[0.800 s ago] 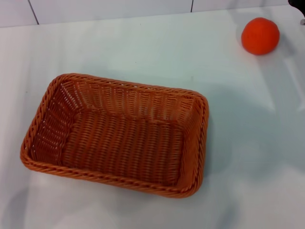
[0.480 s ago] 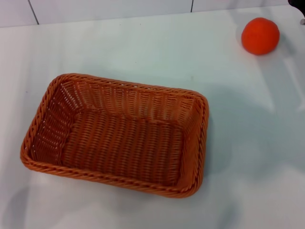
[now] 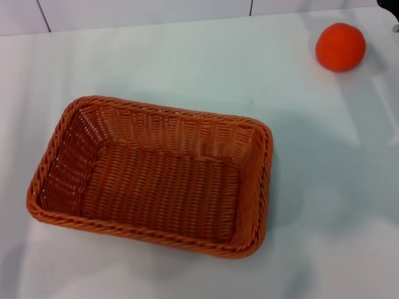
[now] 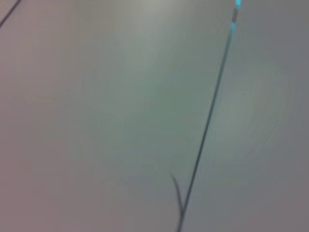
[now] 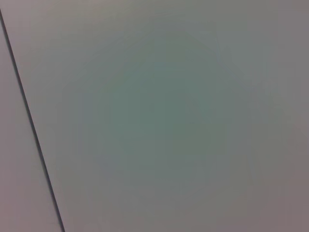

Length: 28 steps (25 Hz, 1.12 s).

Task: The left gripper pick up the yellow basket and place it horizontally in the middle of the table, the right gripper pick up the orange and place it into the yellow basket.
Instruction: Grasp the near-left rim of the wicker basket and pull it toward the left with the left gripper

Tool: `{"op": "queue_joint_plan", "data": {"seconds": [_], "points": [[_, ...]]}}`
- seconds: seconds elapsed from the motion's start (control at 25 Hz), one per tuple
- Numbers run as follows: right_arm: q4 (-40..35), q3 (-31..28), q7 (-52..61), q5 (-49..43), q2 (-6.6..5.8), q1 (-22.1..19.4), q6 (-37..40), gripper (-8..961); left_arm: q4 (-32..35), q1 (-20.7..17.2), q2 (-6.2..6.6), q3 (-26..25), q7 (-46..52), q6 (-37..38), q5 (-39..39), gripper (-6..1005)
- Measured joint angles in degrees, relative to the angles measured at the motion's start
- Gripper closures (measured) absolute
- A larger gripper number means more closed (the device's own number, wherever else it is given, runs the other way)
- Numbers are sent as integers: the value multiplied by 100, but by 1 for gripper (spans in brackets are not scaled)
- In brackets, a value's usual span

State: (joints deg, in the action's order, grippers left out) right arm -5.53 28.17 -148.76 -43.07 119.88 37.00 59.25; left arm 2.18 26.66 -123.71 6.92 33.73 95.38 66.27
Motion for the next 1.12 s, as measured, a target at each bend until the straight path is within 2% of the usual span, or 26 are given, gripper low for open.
{"op": "queue_joint_plan", "data": {"seconds": [0.08,0.16,0.2,0.24,0.4,0.52,0.6,0.64,0.72,0.76,0.88,1.12], "points": [[0,-13,1,0,0,0,0,24,413,-47,31,276,794,-99,39,267],[0,-55,2,1,0,0,0,24,1230,-144,185,1040,2232,-436,131,267],[0,-86,3,0,0,0,0,25,1379,-162,238,1236,2513,-503,172,267],[0,-121,3,1,0,0,0,25,1705,-189,384,1684,3141,-660,251,267],[0,-176,8,0,-1,0,0,25,2624,-214,887,2736,4898,-935,966,267],[-6,-236,14,0,-8,-1,0,25,3448,-195,1042,2842,6156,-989,2050,267],[-9,-275,14,1,-9,0,0,25,4205,-180,1072,2855,6986,-884,2955,267],[-9,-288,15,1,-9,-1,0,25,4839,-158,1074,2878,7588,-708,3677,267],[-9,-310,15,0,-9,0,0,25,5502,-101,1064,2888,8209,-444,4497,267],[-9,-325,14,1,-9,-1,0,25,5502,-101,1064,2888,8209,-444,4497,266],[-9,-375,14,1,-9,5,-11,26,6214,21,1013,2905,8955,-88,5541,266],[-9,-428,13,0,-9,52,-21,26,6830,329,824,3100,9760,266,6848,266]]}}
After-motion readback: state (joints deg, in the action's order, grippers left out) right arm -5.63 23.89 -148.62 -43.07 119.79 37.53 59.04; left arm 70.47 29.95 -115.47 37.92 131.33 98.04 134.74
